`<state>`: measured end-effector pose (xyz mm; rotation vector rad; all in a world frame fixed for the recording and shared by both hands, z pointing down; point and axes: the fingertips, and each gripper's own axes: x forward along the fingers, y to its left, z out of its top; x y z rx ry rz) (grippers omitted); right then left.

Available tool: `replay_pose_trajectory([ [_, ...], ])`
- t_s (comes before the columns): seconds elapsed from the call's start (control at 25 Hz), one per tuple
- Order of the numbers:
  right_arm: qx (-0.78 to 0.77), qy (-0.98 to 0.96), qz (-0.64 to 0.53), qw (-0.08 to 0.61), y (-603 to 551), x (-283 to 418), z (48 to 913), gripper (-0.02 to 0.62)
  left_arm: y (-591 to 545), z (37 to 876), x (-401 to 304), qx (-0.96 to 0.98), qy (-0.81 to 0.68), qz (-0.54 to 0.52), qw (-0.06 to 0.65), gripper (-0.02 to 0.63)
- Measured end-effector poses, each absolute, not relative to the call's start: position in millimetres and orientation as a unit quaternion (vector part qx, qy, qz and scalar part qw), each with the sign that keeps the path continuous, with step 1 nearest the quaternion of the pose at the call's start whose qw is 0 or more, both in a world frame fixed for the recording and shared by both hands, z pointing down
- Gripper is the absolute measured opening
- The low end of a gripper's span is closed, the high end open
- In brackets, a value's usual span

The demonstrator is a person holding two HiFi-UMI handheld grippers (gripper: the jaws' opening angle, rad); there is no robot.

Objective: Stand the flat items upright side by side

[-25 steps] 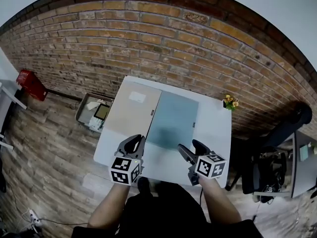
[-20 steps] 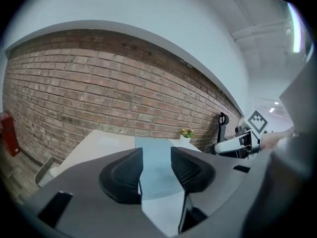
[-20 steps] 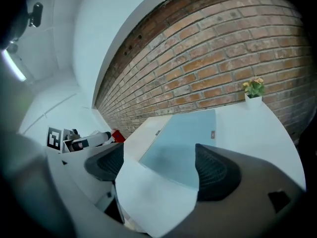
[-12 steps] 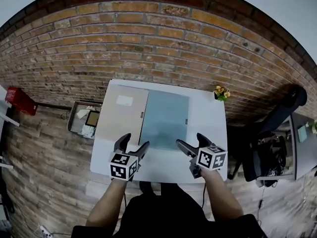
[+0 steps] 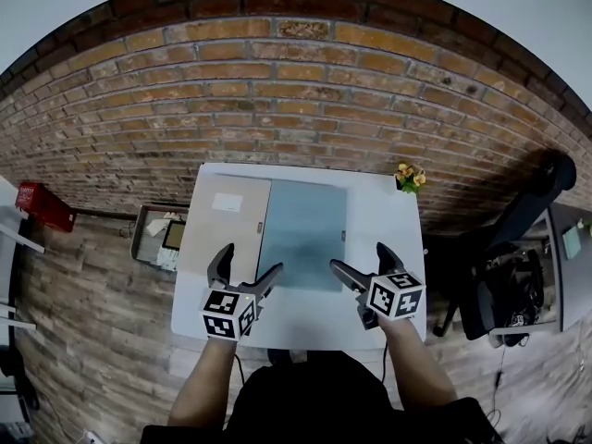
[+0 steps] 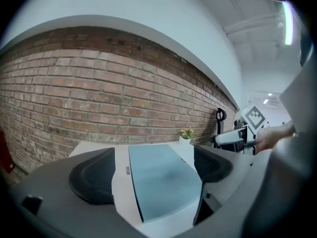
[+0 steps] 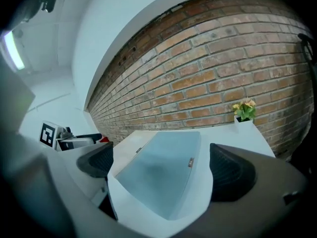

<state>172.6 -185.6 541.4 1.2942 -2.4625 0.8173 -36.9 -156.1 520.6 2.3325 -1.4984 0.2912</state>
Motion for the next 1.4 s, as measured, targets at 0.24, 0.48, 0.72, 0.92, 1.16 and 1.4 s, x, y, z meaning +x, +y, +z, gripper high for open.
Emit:
replay_pose_trajectory([
  [0.24,0.424,-0.848,0.293,0.125,-189.2,167.1,546.0,0.584,-166.6,515.1,-32.9,0.823,-0.533,0.109,0.165,0.494],
  [0.48,0.397,-0.835,0.352,0.145,-195.7,161.1,585.4,0.583,-151.0,580.2,-17.7,0.807,-0.51,0.166,0.247,0.494],
  [0.72,0.382,-0.815,0.411,0.146,-212.1,158.1,616.2,0.581,-133.0,627.1,-4.3,0.79,-0.487,0.204,0.312,0.492],
  [0.92,0.359,-0.799,0.454,0.16,-220.5,154.4,646.2,0.58,-124.6,646.4,-0.1,0.781,-0.474,0.223,0.339,0.492],
  [1.16,0.335,-0.782,0.496,0.173,-224.2,147.3,681.6,0.577,-119.4,662.3,-1.0,0.773,-0.473,0.24,0.348,0.491],
  [1.4,0.326,-0.769,0.516,0.189,-228.5,138.2,702.0,0.575,-115.8,662.6,2.0,0.778,-0.454,0.258,0.351,0.491],
])
